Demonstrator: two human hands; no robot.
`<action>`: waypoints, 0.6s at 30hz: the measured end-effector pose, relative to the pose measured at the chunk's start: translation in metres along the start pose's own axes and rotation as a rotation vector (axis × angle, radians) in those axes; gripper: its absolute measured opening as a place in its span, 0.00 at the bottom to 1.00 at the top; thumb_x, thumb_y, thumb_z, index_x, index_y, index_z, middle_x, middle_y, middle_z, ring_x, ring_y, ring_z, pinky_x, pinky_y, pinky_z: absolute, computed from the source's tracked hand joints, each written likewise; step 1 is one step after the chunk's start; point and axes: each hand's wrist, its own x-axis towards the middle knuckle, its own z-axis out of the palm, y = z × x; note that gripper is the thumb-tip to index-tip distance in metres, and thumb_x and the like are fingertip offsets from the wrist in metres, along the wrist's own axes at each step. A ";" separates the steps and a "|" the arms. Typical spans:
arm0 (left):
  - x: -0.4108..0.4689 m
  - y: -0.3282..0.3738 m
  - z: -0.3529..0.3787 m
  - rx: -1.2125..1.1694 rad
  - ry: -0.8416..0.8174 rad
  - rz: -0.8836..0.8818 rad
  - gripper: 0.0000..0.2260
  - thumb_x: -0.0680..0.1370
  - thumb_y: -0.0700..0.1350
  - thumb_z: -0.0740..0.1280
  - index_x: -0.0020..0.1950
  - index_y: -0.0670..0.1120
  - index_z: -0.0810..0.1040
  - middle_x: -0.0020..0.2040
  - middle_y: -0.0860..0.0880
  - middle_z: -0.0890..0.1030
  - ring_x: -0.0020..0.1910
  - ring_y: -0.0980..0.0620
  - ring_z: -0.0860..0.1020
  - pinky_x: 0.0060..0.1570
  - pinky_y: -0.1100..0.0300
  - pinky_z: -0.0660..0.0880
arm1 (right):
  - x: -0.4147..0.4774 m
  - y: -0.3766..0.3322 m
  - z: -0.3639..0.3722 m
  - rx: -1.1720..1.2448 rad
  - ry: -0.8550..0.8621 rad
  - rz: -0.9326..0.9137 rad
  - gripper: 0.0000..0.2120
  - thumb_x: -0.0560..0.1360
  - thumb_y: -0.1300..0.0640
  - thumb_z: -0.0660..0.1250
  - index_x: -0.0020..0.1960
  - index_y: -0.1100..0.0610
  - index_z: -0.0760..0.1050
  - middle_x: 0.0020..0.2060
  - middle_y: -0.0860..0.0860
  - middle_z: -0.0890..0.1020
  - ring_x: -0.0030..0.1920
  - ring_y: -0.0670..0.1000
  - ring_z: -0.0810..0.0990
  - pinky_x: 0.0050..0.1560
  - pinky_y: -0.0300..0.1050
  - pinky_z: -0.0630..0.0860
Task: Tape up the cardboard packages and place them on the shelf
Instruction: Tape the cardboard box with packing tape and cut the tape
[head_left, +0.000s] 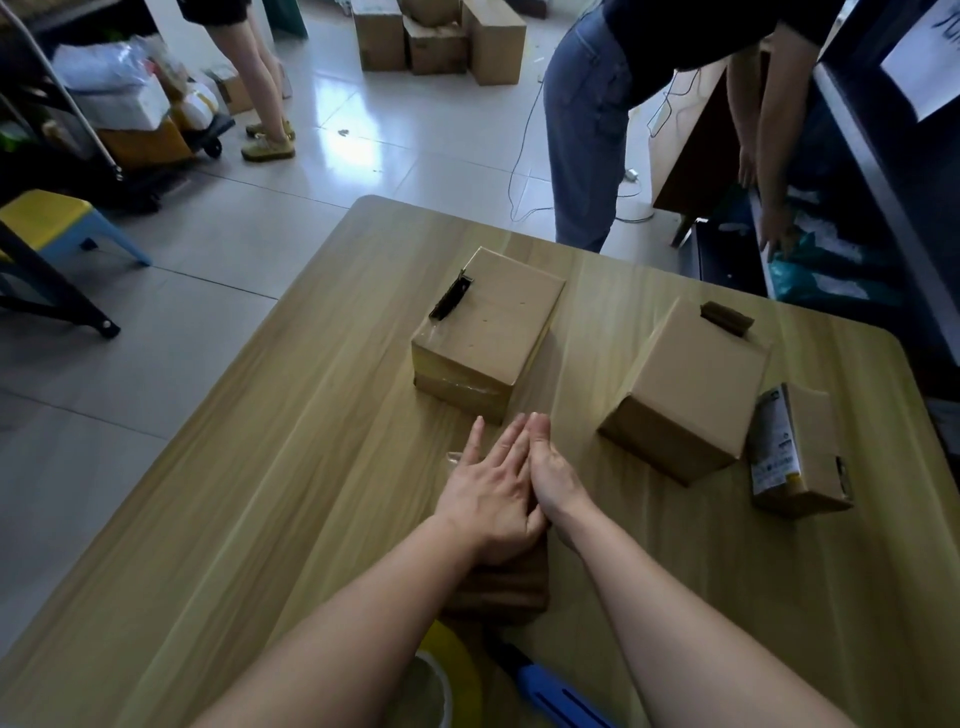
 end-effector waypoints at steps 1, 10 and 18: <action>0.000 -0.002 -0.004 -0.022 -0.015 0.021 0.36 0.72 0.61 0.33 0.78 0.46 0.36 0.78 0.47 0.36 0.76 0.51 0.32 0.72 0.41 0.34 | -0.001 -0.002 -0.001 -0.024 0.002 -0.005 0.33 0.80 0.36 0.40 0.76 0.52 0.64 0.74 0.55 0.68 0.75 0.56 0.64 0.73 0.48 0.59; -0.012 -0.042 -0.006 -0.170 0.063 -0.326 0.25 0.83 0.57 0.44 0.78 0.49 0.56 0.77 0.50 0.61 0.78 0.51 0.54 0.75 0.40 0.42 | 0.008 0.003 0.016 -0.596 0.103 -0.168 0.30 0.81 0.37 0.44 0.65 0.55 0.74 0.61 0.58 0.78 0.63 0.60 0.74 0.63 0.53 0.70; -0.012 -0.046 -0.002 -0.260 0.136 -0.295 0.25 0.82 0.55 0.45 0.77 0.49 0.60 0.76 0.51 0.65 0.76 0.51 0.58 0.76 0.48 0.48 | 0.006 0.000 0.027 -0.778 0.203 -0.233 0.24 0.83 0.43 0.46 0.59 0.57 0.73 0.56 0.58 0.81 0.58 0.60 0.78 0.54 0.52 0.73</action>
